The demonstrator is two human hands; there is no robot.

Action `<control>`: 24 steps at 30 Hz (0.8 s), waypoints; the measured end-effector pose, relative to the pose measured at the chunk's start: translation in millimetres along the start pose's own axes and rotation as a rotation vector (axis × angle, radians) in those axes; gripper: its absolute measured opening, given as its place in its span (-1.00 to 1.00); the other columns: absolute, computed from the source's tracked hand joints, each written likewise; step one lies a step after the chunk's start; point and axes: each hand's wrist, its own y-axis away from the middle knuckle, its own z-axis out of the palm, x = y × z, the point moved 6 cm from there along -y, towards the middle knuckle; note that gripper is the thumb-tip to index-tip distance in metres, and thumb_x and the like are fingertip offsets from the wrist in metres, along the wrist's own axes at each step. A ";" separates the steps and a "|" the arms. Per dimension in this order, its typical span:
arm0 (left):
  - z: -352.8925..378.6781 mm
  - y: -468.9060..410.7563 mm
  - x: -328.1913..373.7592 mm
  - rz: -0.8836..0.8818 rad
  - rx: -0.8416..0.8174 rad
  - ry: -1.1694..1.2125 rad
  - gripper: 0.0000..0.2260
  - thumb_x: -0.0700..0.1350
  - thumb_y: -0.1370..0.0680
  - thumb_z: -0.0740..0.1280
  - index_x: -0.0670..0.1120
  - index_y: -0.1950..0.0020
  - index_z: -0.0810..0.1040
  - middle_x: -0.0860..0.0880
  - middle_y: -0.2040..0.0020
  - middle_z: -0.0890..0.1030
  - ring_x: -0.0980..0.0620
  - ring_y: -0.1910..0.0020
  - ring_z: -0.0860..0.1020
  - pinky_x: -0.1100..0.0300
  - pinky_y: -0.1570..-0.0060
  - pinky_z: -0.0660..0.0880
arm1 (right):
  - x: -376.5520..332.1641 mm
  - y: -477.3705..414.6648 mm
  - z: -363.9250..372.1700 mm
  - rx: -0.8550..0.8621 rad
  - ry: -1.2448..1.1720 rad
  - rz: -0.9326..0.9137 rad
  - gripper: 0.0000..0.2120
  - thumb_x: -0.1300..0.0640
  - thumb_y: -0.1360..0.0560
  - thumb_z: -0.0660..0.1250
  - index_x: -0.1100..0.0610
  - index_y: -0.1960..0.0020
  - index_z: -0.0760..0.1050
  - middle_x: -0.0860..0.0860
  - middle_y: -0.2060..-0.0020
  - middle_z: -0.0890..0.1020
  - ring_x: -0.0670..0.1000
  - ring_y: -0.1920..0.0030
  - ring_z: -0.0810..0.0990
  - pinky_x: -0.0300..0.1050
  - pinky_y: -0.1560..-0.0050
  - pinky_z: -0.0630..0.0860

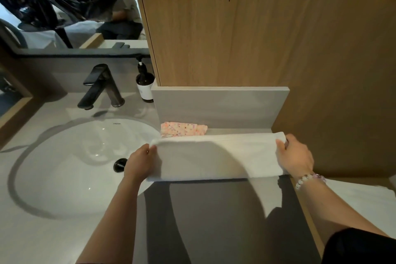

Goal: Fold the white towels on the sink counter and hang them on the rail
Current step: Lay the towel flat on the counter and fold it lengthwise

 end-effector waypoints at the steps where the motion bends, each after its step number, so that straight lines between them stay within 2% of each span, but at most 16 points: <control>1: 0.3 3.9 0.3 -0.008 0.019 -0.057 -0.72 -0.06 -0.64 0.02 -0.17 0.15 0.36 -0.16 0.10 0.50 -0.15 0.06 0.42 0.09 0.15 0.23 | 0.7 -0.2 0.7 -0.004 -0.011 0.003 -0.67 -0.05 -0.62 0.06 0.15 -0.22 0.37 0.18 0.02 0.59 0.23 -0.02 0.56 0.01 0.03 0.46; 4: 4.2 14.6 0.2 -0.009 0.066 -0.208 -0.73 -0.07 -0.64 0.00 -0.13 0.23 0.26 -0.24 0.04 0.56 -0.22 0.03 0.48 0.07 0.13 0.26 | 5.3 0.0 6.1 -0.007 -0.045 0.030 -0.66 -0.06 -0.61 0.10 0.14 -0.25 0.38 0.18 -0.03 0.59 0.23 -0.05 0.55 0.03 -0.01 0.47; 10: 4.7 14.7 -4.0 -0.070 0.079 -0.226 -0.70 0.06 -0.63 0.03 -0.12 0.06 0.41 -0.20 0.00 0.60 -0.19 -0.03 0.50 0.09 0.09 0.22 | 14.8 6.6 13.5 0.130 -0.145 0.106 -0.65 -0.05 -0.58 0.18 0.21 -0.16 0.46 0.21 -0.03 0.58 0.26 -0.03 0.55 0.04 0.01 0.47; 14: 1.6 13.0 1.2 -0.029 0.104 -0.324 -0.69 0.07 -0.64 0.00 -0.10 0.08 0.40 -0.16 0.00 0.62 -0.17 -0.02 0.51 0.07 0.04 0.21 | 13.7 12.0 12.3 0.212 -0.166 0.111 -0.66 -0.01 -0.57 0.21 0.24 -0.16 0.48 0.23 -0.12 0.51 0.25 -0.11 0.49 0.11 -0.11 0.44; 19: 4.9 12.8 6.4 -0.026 0.124 -0.348 -0.66 0.05 -0.65 -0.02 -0.14 0.01 0.43 -0.16 0.00 0.62 -0.16 -0.03 0.53 0.06 -0.03 0.27 | 16.5 12.3 14.8 0.178 -0.245 0.130 -0.71 0.01 -0.58 0.20 0.23 -0.09 0.47 0.20 0.02 0.60 0.23 0.01 0.55 0.10 -0.06 0.48; 22: 1.8 9.8 5.6 -0.105 0.117 -0.358 -0.67 0.08 -0.62 0.04 -0.13 -0.09 0.44 -0.14 -0.07 0.60 -0.14 -0.11 0.49 0.04 -0.09 0.25 | 14.0 12.4 9.4 0.160 -0.228 0.197 -0.73 0.01 -0.55 0.25 0.18 -0.14 0.43 0.17 -0.08 0.57 0.20 -0.11 0.51 0.08 -0.17 0.37; 24: -6.8 11.2 19.2 -0.110 0.234 -0.259 -0.71 0.02 -0.59 0.16 -0.12 -0.20 0.43 -0.14 -0.15 0.55 -0.14 -0.21 0.42 0.00 -0.17 0.24 | -2.2 17.7 -1.8 0.269 -0.209 0.153 -0.68 0.08 -0.51 0.30 0.18 -0.22 0.41 0.16 -0.19 0.51 0.18 -0.24 0.43 0.09 -0.24 0.29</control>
